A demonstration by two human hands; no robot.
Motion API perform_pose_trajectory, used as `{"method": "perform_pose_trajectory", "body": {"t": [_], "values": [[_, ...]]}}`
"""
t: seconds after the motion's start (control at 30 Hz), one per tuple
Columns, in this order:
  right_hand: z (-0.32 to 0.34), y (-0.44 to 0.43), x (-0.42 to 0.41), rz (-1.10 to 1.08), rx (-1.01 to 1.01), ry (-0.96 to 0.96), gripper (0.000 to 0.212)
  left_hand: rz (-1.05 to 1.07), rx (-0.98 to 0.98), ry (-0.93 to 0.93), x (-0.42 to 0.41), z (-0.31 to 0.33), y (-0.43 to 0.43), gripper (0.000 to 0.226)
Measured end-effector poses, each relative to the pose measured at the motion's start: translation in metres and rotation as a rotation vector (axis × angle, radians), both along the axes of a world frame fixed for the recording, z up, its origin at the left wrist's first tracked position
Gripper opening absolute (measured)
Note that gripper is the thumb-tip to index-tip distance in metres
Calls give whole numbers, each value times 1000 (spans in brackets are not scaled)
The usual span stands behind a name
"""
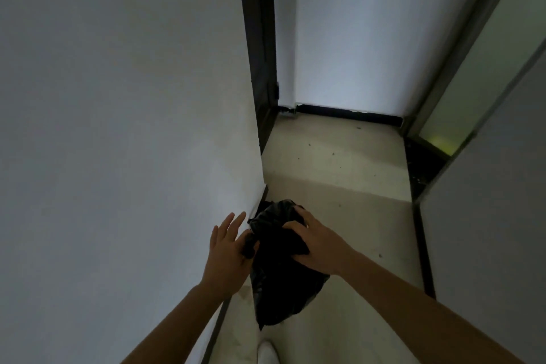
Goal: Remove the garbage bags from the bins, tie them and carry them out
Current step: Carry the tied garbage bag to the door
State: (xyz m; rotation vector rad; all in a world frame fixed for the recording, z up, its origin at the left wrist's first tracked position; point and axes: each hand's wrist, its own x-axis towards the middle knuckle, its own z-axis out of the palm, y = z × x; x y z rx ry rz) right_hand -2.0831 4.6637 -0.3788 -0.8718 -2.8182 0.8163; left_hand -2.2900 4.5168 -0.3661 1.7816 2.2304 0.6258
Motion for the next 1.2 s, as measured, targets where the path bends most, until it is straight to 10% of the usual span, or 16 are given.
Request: {"method": "perform_pose_trajectory", "body": {"t": [0.27,0.83,1.2], "values": [[-93,73,-87,-108,-134,-130,63,126,-182,-157,-79,-101,88,58],[-542,148,-151,-49,-280,-349,61,589,-490,-484,-111,-532,165,18],[-614,146,-171,-151,-319,-271,55,702,-474,-360,-102,-590,163,45]]}}
